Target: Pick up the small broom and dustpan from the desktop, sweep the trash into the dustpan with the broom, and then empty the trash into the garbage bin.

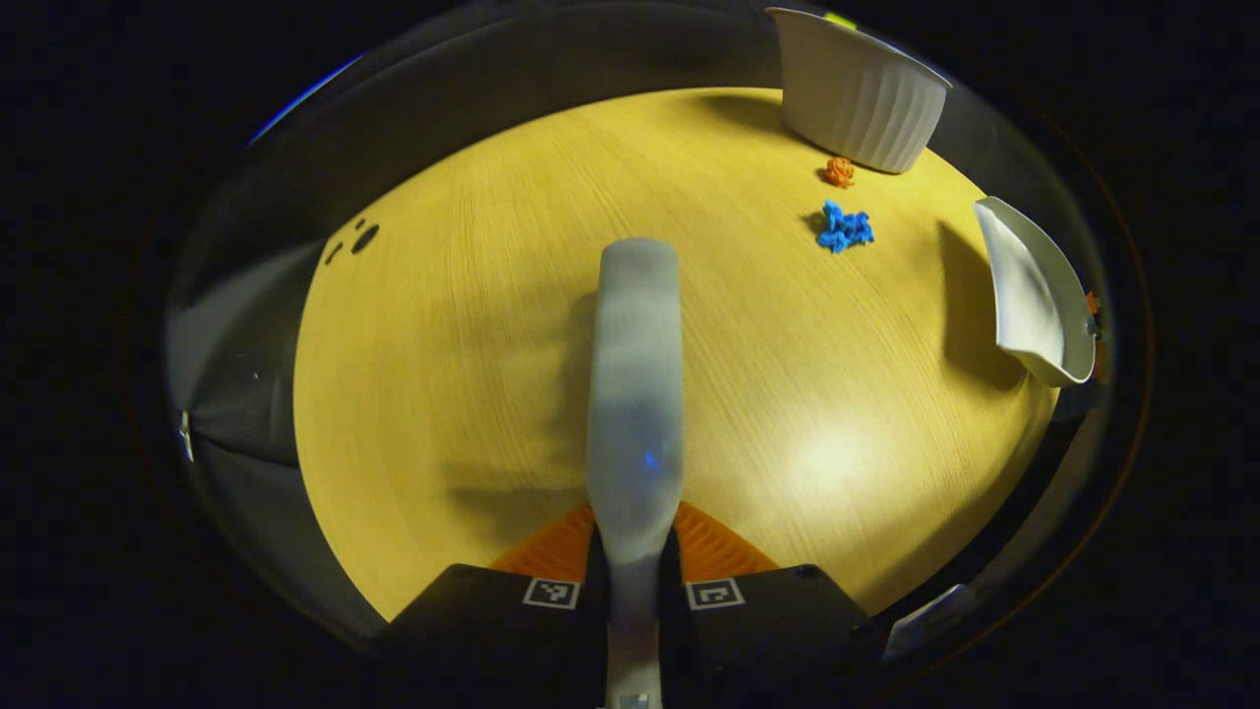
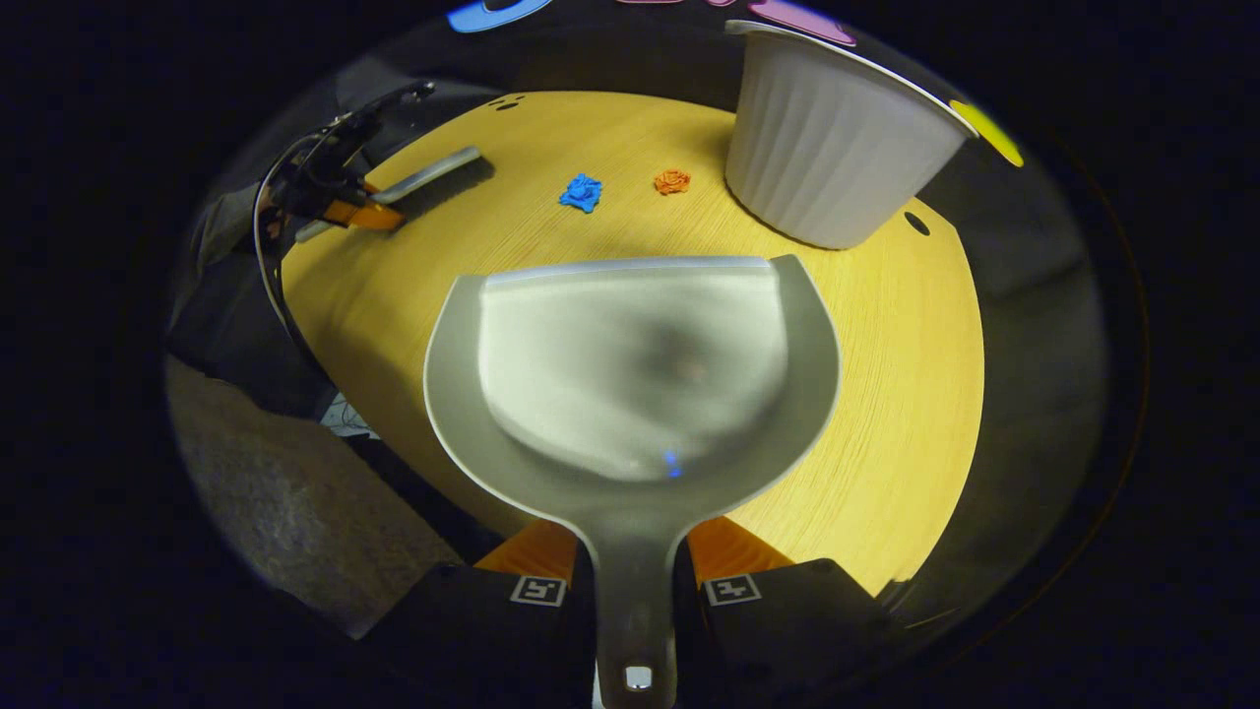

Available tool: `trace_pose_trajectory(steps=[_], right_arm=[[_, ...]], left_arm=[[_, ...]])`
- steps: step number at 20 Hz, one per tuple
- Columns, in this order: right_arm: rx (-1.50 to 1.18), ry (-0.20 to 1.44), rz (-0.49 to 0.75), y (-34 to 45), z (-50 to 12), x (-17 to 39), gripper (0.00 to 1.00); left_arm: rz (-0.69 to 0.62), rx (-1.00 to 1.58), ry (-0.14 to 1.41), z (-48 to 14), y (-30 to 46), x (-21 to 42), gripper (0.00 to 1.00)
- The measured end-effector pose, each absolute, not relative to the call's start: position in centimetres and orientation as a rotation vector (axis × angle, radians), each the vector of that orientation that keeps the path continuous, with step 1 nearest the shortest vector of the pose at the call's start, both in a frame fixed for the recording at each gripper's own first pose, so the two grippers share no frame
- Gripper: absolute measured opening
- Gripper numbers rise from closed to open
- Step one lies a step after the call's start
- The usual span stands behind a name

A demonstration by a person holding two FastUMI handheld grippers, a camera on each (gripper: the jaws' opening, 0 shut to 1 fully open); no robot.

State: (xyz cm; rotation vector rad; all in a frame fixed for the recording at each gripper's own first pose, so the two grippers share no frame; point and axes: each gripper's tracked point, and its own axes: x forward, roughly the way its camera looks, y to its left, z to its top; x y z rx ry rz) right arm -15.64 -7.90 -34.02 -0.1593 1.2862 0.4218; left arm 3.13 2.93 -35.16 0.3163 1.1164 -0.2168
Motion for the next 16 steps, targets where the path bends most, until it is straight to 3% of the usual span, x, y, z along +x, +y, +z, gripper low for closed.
trace_pose_trajectory(steps=[4,5,7,10,14,16], right_arm=[[-0.147,1.369,0.466,-7.8,-33.7,-14.6,0.36],[-0.157,1.378,0.464,-8.0,-33.8,-14.1,0.40],[-0.194,1.391,0.448,-8.7,-34.4,-13.1,0.36],[-0.221,1.401,0.439,-9.1,-34.9,-12.3,0.32],[-0.228,1.403,0.426,-9.3,-35.3,-11.9,0.40],[-0.230,1.403,0.421,-9.3,-35.5,-11.7,0.36]], left_arm=[[-0.259,0.360,1.024,-32.6,-0.5,7.9,0.24],[-0.267,0.378,1.017,-32.4,-1.2,9.0,0.24],[-0.282,0.412,1.005,-32.3,-2.4,11.0,0.24],[-0.321,0.440,0.999,-32.7,-4.7,13.6,0.22],[-0.406,0.508,0.990,-33.9,-7.6,16.3,0.24],[-0.436,0.529,0.998,-34.8,-8.9,17.1,0.24]])
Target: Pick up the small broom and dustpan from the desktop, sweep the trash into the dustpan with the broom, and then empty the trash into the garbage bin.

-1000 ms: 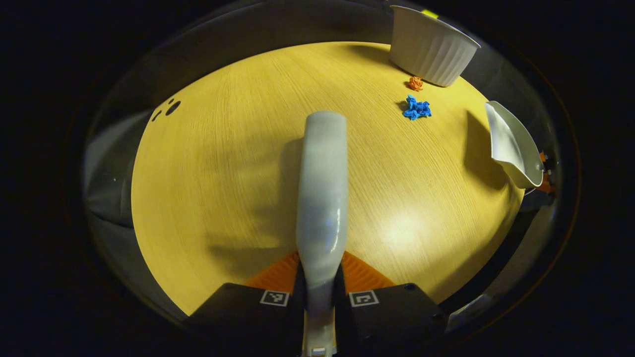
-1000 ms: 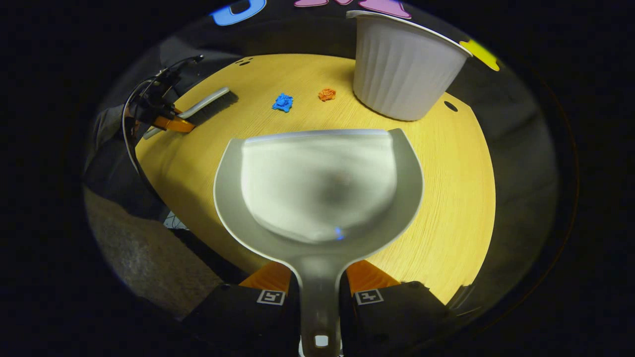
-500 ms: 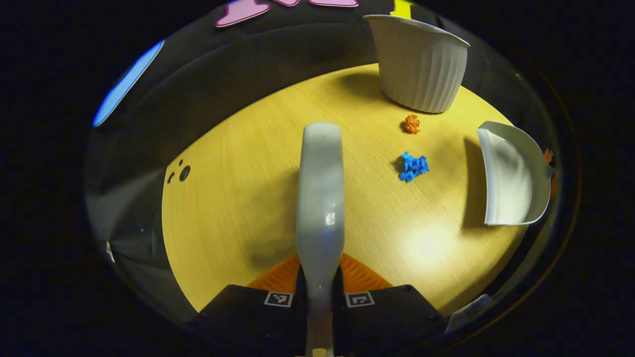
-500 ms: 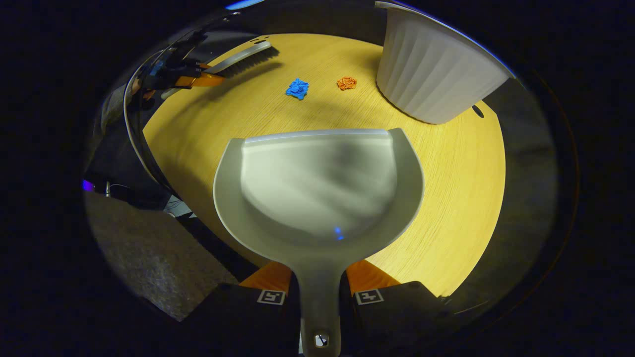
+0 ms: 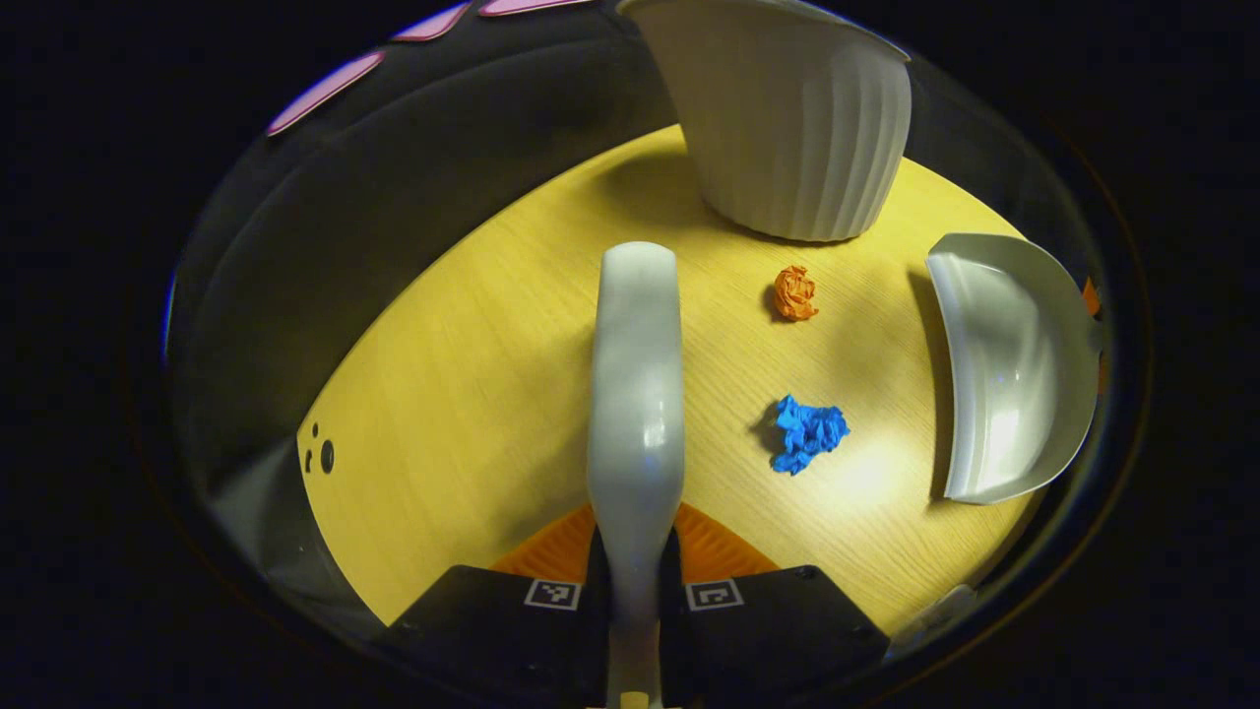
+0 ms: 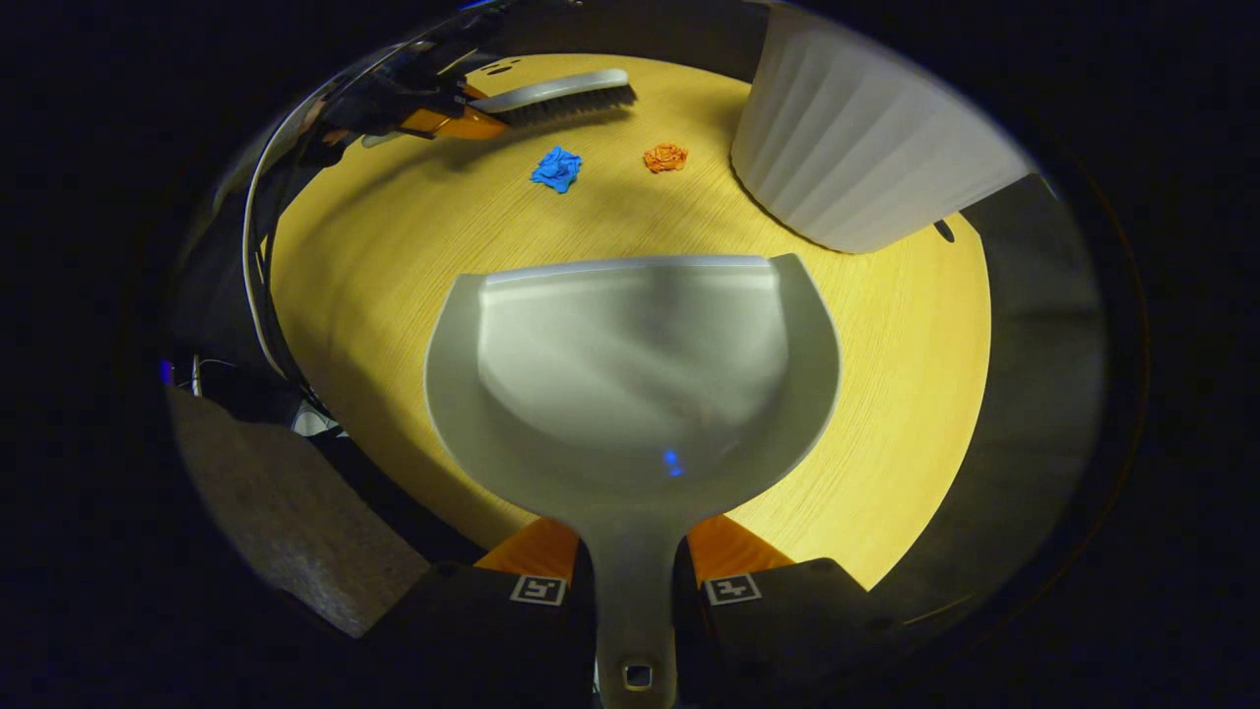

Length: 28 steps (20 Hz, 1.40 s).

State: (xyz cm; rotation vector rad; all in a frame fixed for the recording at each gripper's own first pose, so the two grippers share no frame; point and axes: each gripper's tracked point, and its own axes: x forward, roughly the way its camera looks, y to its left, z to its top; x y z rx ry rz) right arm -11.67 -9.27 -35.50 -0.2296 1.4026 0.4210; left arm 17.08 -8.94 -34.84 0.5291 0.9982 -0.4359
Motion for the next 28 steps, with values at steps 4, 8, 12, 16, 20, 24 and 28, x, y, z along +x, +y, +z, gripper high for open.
trace_pose_trajectory(steps=[4,8,12,16,20,24,28], right_arm=[[-0.229,1.406,0.422,-9.3,-36.0,-11.2,0.36],[-0.218,1.409,0.426,-9.4,-36.5,-10.9,0.36],[-0.193,1.406,0.439,-9.3,-37.1,-10.6,0.36],[-0.161,1.407,0.447,-9.2,-37.3,-10.6,0.36],[-0.156,1.394,0.447,-9.2,-37.4,-10.7,0.36],[-0.144,1.372,0.440,-9.1,-37.9,-10.6,0.36],[-0.125,1.335,0.431,-8.7,-38.4,-10.9,0.36]], left_arm=[[-0.491,0.540,1.025,-36.1,-11.4,17.2,0.24],[-0.545,0.520,1.039,-36.5,-14.0,16.7,0.24],[-0.633,0.475,1.067,-36.0,-17.2,14.9,0.24],[-0.748,0.403,1.102,-35.1,-21.4,11.8,0.24],[-0.818,0.343,1.144,-35.1,-24.2,8.8,0.22],[-0.866,0.199,1.184,-34.4,-26.2,6.9,0.24],[-0.910,0.081,1.227,-32.8,-26.5,4.5,0.24]])
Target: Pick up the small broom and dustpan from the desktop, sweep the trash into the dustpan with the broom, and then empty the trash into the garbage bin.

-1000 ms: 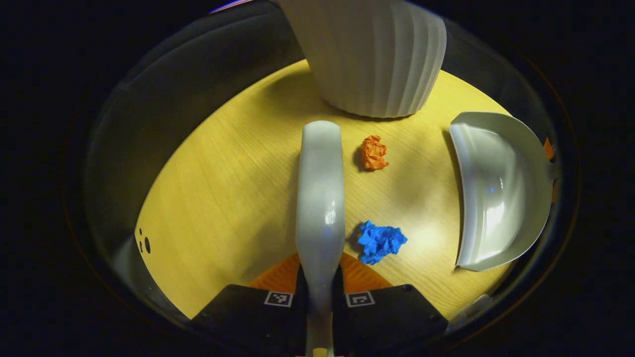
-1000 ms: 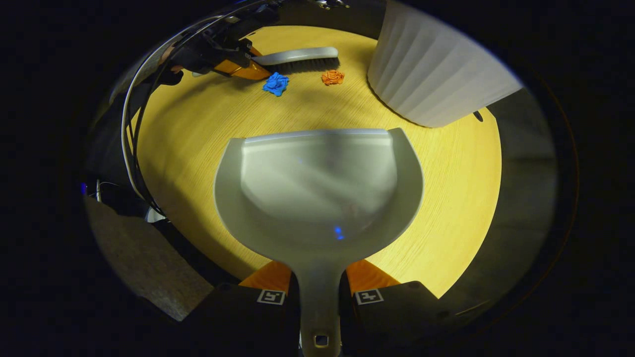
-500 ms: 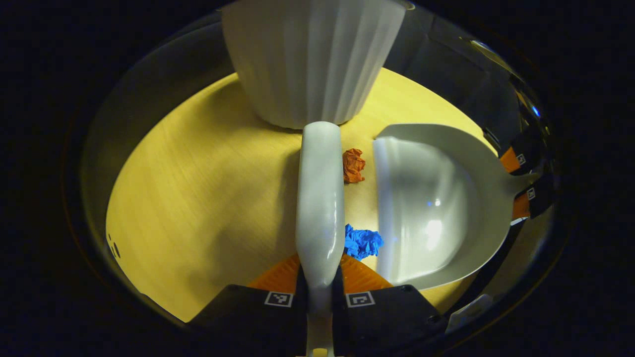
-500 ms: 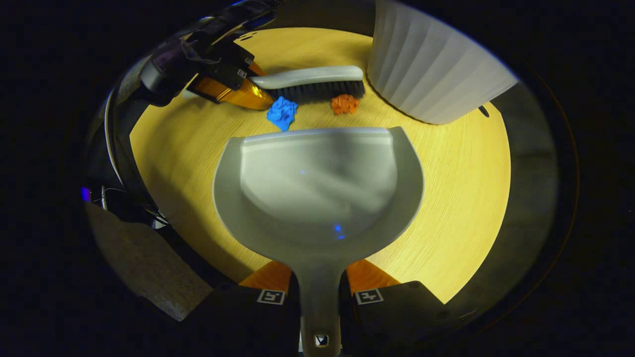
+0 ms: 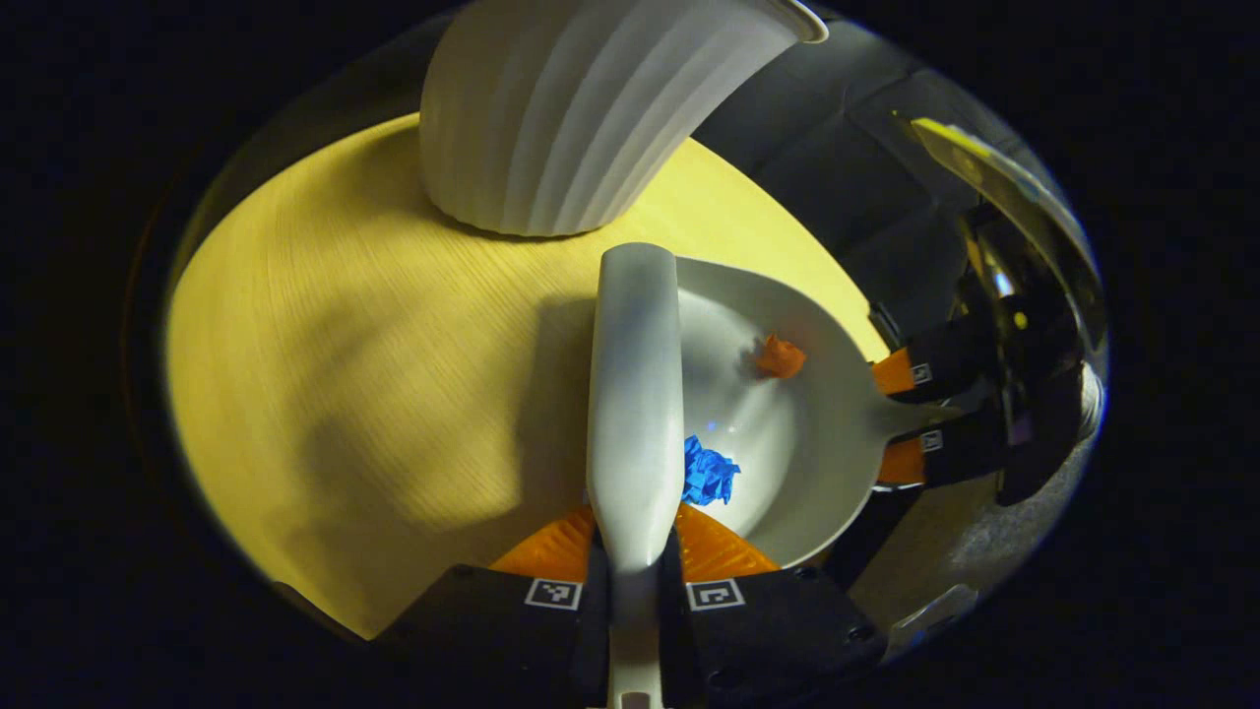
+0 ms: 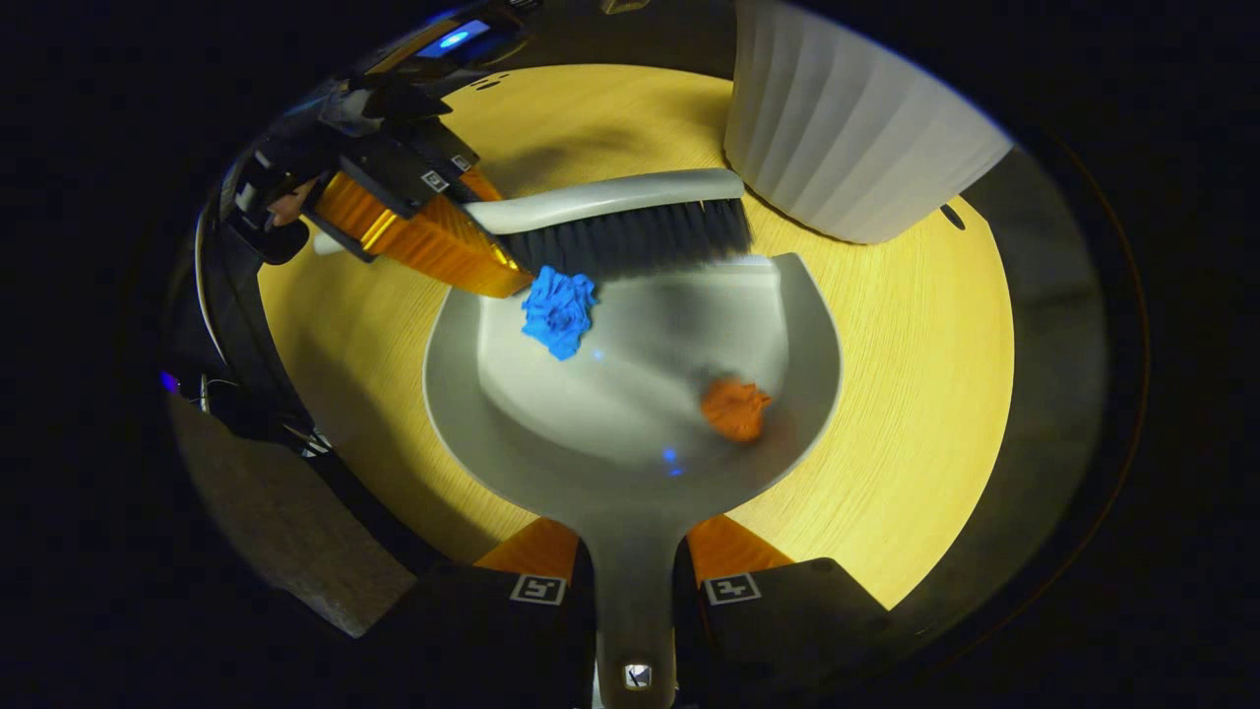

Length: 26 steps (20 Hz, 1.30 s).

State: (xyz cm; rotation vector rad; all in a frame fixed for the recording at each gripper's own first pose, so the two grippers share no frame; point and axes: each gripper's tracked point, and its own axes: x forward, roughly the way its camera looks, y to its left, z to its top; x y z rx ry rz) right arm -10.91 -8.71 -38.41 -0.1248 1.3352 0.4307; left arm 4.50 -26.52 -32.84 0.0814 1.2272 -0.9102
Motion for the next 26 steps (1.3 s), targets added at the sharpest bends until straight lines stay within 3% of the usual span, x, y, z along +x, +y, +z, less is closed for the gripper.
trace_pose_trajectory(steps=[3,7,14,15,16,20,21,22,26], right_arm=[[-0.108,1.315,0.413,-8.8,-38.7,-11.3,0.32],[-0.071,1.289,0.372,-8.4,-38.3,-11.4,0.36],[0.024,1.316,0.253,-8.1,-35.9,-12.3,0.32],[0.027,1.309,0.238,-8.2,-35.3,-12.3,0.40],[0.036,1.302,0.224,-8.4,-34.4,-12.3,0.36],[0.070,1.261,0.187,-9.4,-31.0,-12.5,0.36],[0.078,1.248,0.178,-9.6,-30.2,-12.4,0.40],[0.085,1.233,0.169,-9.6,-29.2,-12.3,0.36],[0.114,1.150,0.123,-11.0,-24.1,-10.4,0.36]], left_arm=[[-0.855,0.084,1.161,-31.8,-26.0,4.7,0.24],[-0.738,0.104,1.078,-30.8,-25.3,3.9,0.24],[-0.485,0.079,1.058,-33.2,-25.4,2.0,0.24],[-0.460,0.074,1.064,-33.2,-25.6,1.8,0.24],[-0.443,0.062,1.070,-32.9,-26.3,2.4,0.22],[-0.411,0.068,1.083,-33.6,-27.0,2.6,0.24],[-0.410,0.077,1.088,-33.8,-27.0,2.6,0.24],[-0.408,0.083,1.091,-33.7,-26.9,2.7,0.24],[-0.414,0.064,1.104,-33.7,-27.0,2.6,0.24]])
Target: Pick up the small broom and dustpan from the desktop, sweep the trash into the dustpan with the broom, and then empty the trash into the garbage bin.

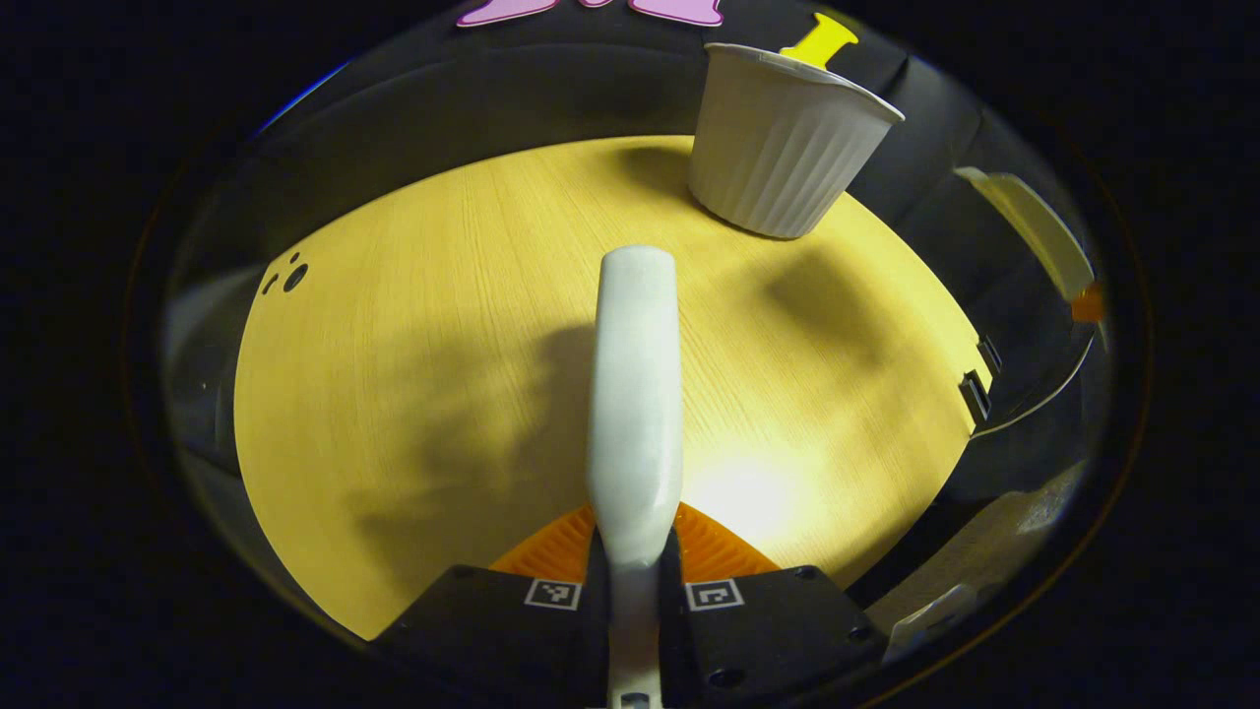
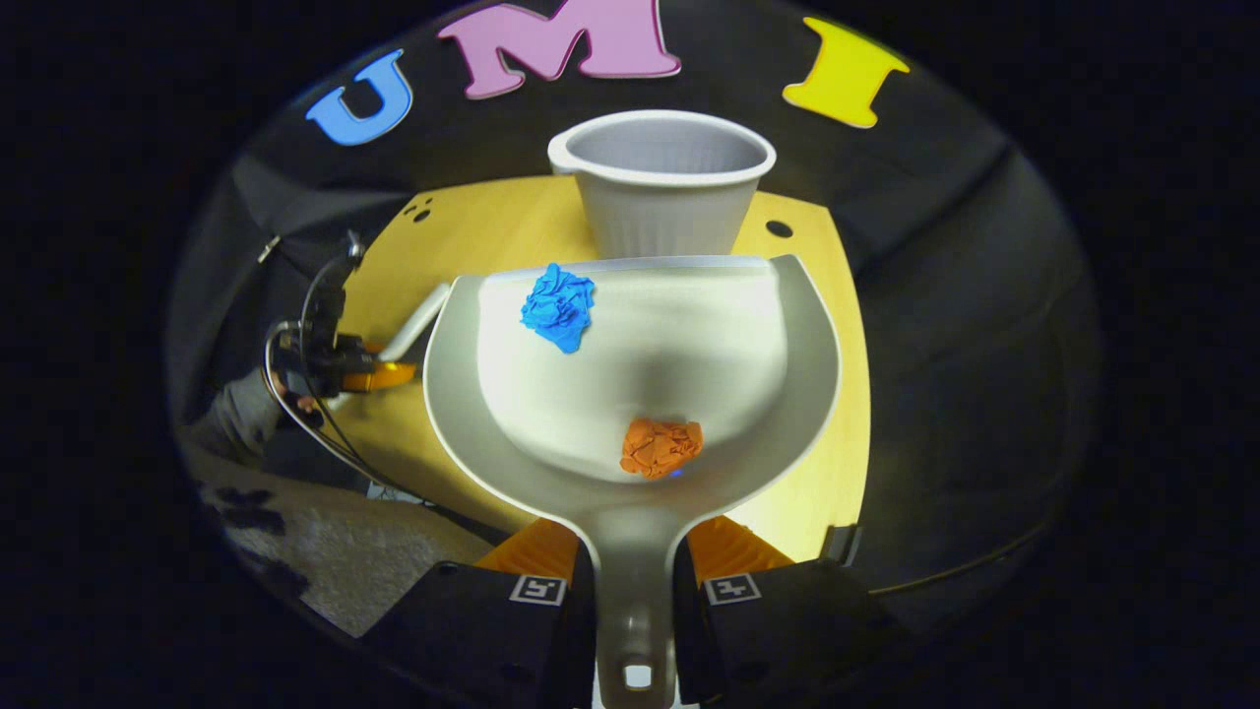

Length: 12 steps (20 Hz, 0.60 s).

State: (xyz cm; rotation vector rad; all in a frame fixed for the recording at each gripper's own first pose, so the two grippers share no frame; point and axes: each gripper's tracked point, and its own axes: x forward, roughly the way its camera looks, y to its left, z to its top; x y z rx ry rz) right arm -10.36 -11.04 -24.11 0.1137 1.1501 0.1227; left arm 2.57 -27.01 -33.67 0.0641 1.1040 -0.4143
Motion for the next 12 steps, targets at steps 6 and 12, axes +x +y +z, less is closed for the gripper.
trace_pose_trajectory(steps=[6,12], right_arm=[[-0.014,1.052,0.001,-17.1,-19.3,-3.0,0.36],[-0.207,1.063,-0.064,-21.9,-17.4,3.7,0.36]], left_arm=[[-0.436,0.067,1.108,-33.8,-27.0,2.6,0.24],[-0.455,0.048,1.123,-33.9,-27.0,2.7,0.24]])
